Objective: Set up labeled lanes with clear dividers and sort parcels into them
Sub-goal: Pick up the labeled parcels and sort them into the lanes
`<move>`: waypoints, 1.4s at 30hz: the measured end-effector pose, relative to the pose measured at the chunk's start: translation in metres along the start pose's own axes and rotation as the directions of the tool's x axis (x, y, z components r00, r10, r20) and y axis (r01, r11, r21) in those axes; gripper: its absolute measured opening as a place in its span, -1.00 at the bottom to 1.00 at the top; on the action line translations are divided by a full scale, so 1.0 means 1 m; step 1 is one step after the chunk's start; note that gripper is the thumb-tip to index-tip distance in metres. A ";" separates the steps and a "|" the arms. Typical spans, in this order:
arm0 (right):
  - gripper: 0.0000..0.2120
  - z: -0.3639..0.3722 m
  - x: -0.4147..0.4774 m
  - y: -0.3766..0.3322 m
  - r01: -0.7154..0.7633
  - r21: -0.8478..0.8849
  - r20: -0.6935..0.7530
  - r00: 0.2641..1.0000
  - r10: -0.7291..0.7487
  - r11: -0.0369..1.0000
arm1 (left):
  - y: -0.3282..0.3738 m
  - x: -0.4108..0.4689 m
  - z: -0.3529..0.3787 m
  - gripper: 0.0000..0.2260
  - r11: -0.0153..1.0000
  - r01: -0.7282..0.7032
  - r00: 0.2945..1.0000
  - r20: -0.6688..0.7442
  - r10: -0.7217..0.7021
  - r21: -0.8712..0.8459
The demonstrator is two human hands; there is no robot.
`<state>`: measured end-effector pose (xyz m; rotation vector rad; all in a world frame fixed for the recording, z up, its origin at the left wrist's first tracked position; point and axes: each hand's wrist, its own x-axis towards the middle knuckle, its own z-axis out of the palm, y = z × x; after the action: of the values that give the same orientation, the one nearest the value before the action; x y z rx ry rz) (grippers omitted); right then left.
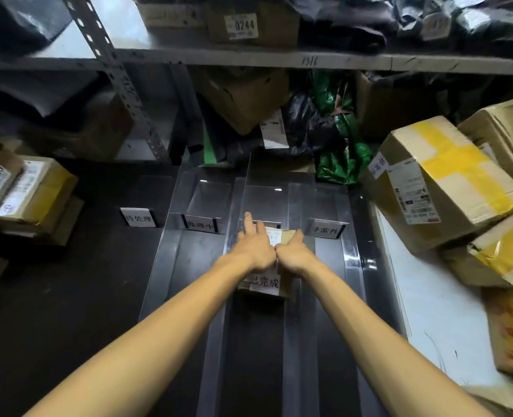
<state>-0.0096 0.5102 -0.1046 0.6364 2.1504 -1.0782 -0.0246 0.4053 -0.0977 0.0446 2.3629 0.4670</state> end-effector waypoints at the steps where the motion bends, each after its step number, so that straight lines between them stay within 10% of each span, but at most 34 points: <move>1: -0.23 0.001 0.001 0.000 -0.005 0.003 -0.007 1.000 0.005 1.000 | -0.002 0.002 0.001 -0.37 1.000 0.001 1.000 0.016 -0.001 -0.012; 16: -0.56 -0.015 -0.041 -0.018 0.220 -0.109 -0.104 0.967 -0.231 0.969 | -0.011 -0.014 -0.028 -0.65 0.965 -0.180 0.983 -0.061 0.171 -0.191; 26: -0.77 0.010 -0.140 -0.097 0.687 -0.030 -0.196 0.708 -0.678 0.726 | -0.088 -0.141 -0.124 -0.71 0.858 -0.437 0.865 -0.390 0.317 -0.272; 42: -0.85 0.200 -0.323 -0.261 0.970 0.061 0.188 0.220 -0.957 0.235 | -0.313 -0.416 -0.171 -0.73 0.720 -0.477 0.512 -0.825 -0.240 -0.505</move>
<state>0.1023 0.1594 0.1725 -1.0932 2.3086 -1.5318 0.2019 -0.0083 0.1813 -0.4860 2.9350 1.8193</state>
